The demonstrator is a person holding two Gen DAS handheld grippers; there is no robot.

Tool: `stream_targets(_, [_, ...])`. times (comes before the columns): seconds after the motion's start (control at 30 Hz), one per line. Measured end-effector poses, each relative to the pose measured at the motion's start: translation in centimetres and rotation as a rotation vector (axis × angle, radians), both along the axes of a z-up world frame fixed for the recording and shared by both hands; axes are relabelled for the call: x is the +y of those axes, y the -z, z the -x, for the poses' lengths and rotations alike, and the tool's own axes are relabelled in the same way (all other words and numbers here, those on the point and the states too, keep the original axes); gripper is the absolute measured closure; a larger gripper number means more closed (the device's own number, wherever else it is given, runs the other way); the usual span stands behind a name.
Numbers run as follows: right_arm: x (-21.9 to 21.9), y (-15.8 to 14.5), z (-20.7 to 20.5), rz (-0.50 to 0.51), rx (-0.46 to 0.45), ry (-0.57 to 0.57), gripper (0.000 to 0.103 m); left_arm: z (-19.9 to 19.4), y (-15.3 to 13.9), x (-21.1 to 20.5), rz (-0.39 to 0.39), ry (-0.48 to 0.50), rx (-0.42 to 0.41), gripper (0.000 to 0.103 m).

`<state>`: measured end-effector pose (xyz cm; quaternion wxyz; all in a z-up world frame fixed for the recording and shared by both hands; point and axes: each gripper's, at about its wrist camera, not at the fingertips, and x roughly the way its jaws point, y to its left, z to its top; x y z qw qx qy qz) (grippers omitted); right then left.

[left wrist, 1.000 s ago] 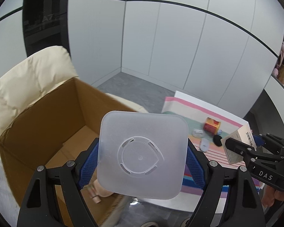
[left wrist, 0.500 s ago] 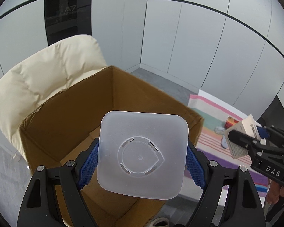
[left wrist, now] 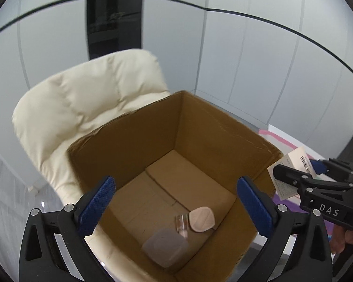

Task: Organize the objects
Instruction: 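Open both tools to drop the clear box and barcode box into the cardboard box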

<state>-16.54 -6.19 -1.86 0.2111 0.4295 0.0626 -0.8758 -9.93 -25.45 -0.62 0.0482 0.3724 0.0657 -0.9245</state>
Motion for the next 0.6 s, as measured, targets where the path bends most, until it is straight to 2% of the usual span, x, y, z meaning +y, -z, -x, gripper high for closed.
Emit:
stream_targets(0.1, [-1.6,0.0,-0.1,-0.003,0.001,-0.029,0.049,-0.8,0.1,-2.0,-0.042,-0.043,-0.007,0.000])
stream_targets(0.43, [-6.9,0.2,-0.8,-0.013,0.007,-0.107,0.049,-3.4,-0.4,-5.7,-0.074,-0.064,0.026,0.000])
stream_targets(0.6, [-8.3,0.4,-0.8,-0.010,0.008,-0.126,0.048,-4.1,-0.1,-6.8,-0.088,-0.085,0.014,0.000])
